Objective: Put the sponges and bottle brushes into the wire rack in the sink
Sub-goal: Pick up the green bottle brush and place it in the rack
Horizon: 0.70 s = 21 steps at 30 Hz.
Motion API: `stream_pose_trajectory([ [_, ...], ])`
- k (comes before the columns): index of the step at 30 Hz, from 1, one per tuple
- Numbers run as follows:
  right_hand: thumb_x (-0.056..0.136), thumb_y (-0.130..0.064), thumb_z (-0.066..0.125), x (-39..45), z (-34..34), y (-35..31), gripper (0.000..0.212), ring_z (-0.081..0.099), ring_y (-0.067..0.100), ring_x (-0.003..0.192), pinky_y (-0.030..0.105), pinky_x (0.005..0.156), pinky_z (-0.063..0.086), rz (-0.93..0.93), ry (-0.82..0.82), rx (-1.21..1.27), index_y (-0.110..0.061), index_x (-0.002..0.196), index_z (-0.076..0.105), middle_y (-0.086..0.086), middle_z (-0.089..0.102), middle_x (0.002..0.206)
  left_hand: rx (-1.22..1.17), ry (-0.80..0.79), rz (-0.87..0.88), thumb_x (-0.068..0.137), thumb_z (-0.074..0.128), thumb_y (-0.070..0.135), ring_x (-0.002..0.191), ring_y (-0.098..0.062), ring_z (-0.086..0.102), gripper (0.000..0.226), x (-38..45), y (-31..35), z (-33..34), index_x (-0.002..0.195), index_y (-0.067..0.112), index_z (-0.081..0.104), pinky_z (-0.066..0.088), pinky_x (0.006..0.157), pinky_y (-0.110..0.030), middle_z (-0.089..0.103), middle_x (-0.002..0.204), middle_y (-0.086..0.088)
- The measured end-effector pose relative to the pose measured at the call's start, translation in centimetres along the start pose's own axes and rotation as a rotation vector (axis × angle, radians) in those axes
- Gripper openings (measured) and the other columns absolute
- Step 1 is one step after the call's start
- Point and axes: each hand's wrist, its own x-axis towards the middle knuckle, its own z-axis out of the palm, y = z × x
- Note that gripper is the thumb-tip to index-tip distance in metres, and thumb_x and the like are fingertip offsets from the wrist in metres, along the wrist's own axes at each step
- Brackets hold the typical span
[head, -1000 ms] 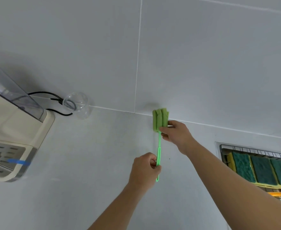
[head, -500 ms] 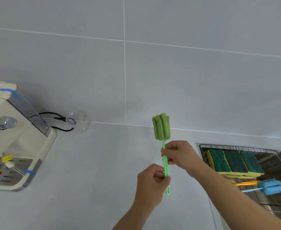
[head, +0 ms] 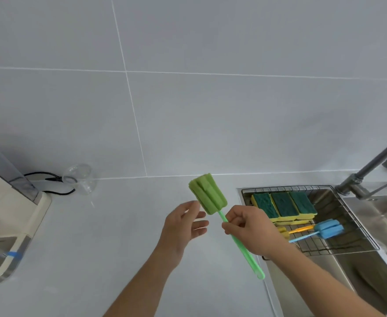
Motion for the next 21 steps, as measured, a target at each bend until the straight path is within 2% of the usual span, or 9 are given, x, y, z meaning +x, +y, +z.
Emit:
stream_pose_trajectory([
  [4, 0.086, -0.018, 0.073, -1.5, -2.0, 2.0, 0.022, 0.056, 0.002, 0.053, 0.016, 0.053, 0.046, -0.031, -0.007, -0.060, -0.025, 0.068, 0.061, -0.006, 0.066, 0.062, 0.161, -0.098, 0.026, 0.091, 0.061, 0.040, 0.087, -0.025, 0.074, 0.036, 1.1, 2.5, 2.0, 0.123, 0.022, 0.059, 0.058, 0.069, -0.034, 0.069, 0.109, -0.010],
  [8, 0.088, -0.020, 0.072, -2.3, -4.2, 4.1, 0.022, 0.052, 0.001, 0.053, 0.013, 0.053, 0.042, -0.077, -0.036, -0.176, -0.026, 0.072, 0.058, -0.013, 0.058, 0.062, 0.385, -0.183, -0.019, 0.088, 0.064, 0.045, 0.083, -0.024, 0.073, 0.031, 1.4, 3.7, 4.5, 0.115, 0.030, 0.064, 0.060, 0.064, -0.033, 0.068, 0.107, -0.010],
  [13, 0.088, -0.024, 0.071, -3.4, -7.2, 7.8, 0.019, 0.056, 0.002, 0.055, 0.015, 0.053, 0.043, -0.076, -0.039, -0.254, -0.029, 0.074, 0.060, -0.016, 0.059, 0.062, 0.557, -0.337, -0.028, 0.088, 0.069, 0.026, 0.091, -0.025, 0.070, 0.015, 2.2, 2.5, 7.6, 0.102, 0.021, 0.070, 0.061, 0.073, -0.035, 0.068, 0.104, -0.010],
  [15, 0.086, -0.023, 0.073, -3.9, -8.0, 9.3, 0.020, 0.058, 0.004, 0.062, 0.022, 0.058, 0.049, -0.090, -0.036, -0.252, -0.031, 0.074, 0.059, -0.017, 0.060, 0.065, 0.551, -0.383, -0.002, 0.087, 0.071, 0.018, 0.091, -0.025, 0.070, 0.011, 2.5, 1.7, 8.8, 0.097, 0.016, 0.069, 0.061, 0.078, -0.036, 0.067, 0.101, -0.010],
  [17, 0.085, -0.023, 0.073, -4.4, -9.1, 11.1, 0.027, 0.059, 0.007, 0.068, 0.027, 0.063, 0.051, -0.098, -0.029, -0.238, -0.038, 0.073, 0.056, -0.016, 0.060, 0.069, 0.570, -0.401, 0.032, 0.086, 0.071, 0.013, 0.087, -0.022, 0.069, 0.010, 2.8, 0.8, 10.3, 0.095, 0.015, 0.068, 0.060, 0.076, -0.032, 0.066, 0.099, -0.008],
  [19, 0.088, -0.026, 0.071, -4.9, -10.2, 12.7, 0.023, 0.059, 0.005, 0.075, 0.022, 0.068, 0.049, -0.079, -0.060, -0.236, -0.042, 0.078, 0.057, -0.018, 0.061, 0.076, 0.585, -0.396, 0.057, 0.085, 0.071, 0.010, 0.085, -0.020, 0.067, 0.010, 3.0, -0.1, 11.6, 0.093, 0.016, 0.068, 0.059, 0.075, -0.030, 0.065, 0.098, -0.007],
  [21, 0.090, -0.028, 0.069, -5.3, -11.7, 14.8, 0.009, 0.059, 0.002, 0.080, 0.017, 0.071, 0.047, -0.051, -0.103, -0.229, -0.036, 0.089, 0.067, -0.019, 0.064, 0.082, 0.588, -0.392, 0.083, 0.084, 0.071, 0.009, 0.086, -0.019, 0.065, 0.012, 3.2, -1.0, 13.0, 0.089, 0.020, 0.068, 0.059, 0.077, -0.032, 0.066, 0.095, -0.004],
])
